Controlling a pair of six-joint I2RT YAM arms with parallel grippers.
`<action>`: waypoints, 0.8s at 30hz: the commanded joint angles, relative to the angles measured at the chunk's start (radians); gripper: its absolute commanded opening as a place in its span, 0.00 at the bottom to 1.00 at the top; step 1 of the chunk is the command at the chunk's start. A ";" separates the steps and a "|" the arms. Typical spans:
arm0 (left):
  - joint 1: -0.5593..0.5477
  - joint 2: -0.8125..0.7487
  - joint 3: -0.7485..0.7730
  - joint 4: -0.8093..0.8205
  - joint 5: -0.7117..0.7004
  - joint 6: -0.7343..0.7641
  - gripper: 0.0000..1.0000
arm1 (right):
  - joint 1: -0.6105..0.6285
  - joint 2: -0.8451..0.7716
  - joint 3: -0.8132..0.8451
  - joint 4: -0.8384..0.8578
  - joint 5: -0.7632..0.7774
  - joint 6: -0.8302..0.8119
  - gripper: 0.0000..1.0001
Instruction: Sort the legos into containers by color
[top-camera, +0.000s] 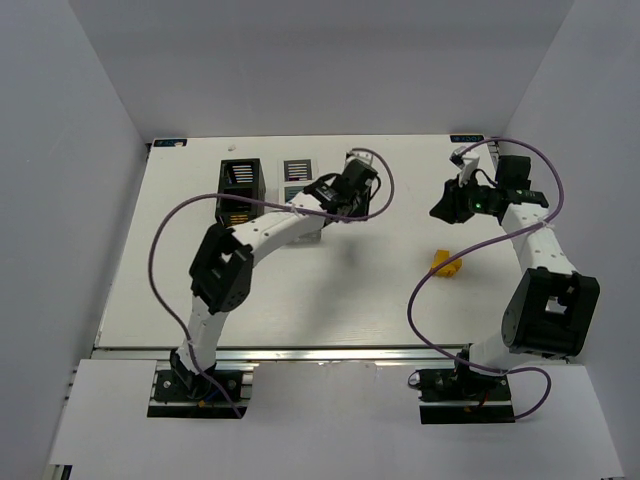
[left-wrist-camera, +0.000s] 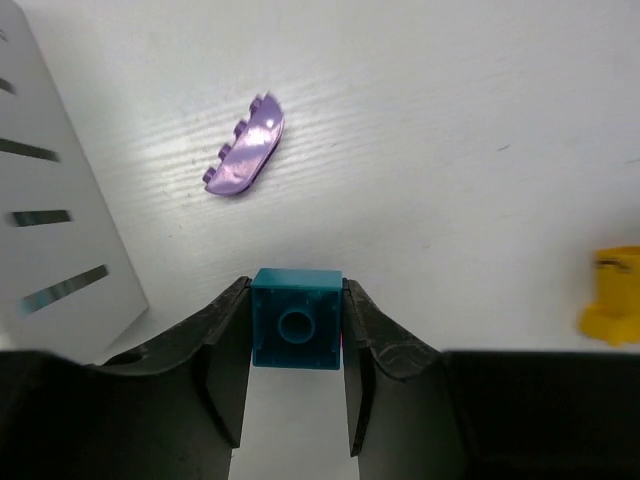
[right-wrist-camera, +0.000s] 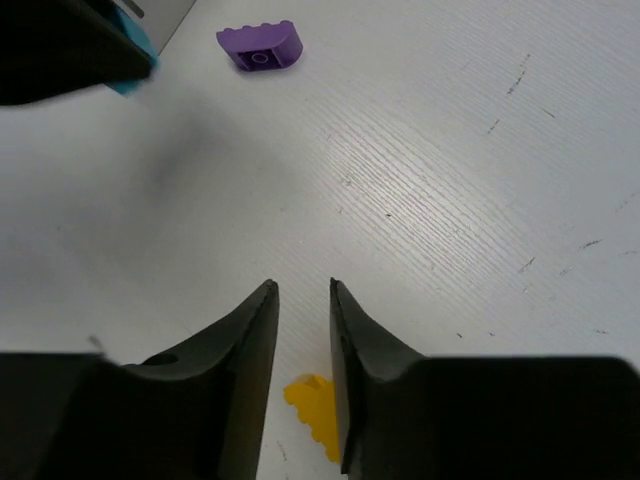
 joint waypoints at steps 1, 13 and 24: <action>0.006 -0.212 -0.008 0.061 -0.008 -0.019 0.00 | 0.014 0.012 0.024 -0.036 -0.041 -0.025 0.30; 0.132 -0.307 -0.094 -0.010 -0.093 -0.008 0.00 | 0.079 0.002 0.014 -0.046 -0.006 -0.045 0.22; 0.212 -0.284 -0.137 -0.012 -0.096 0.010 0.00 | 0.176 0.022 0.014 -0.045 0.050 -0.043 0.39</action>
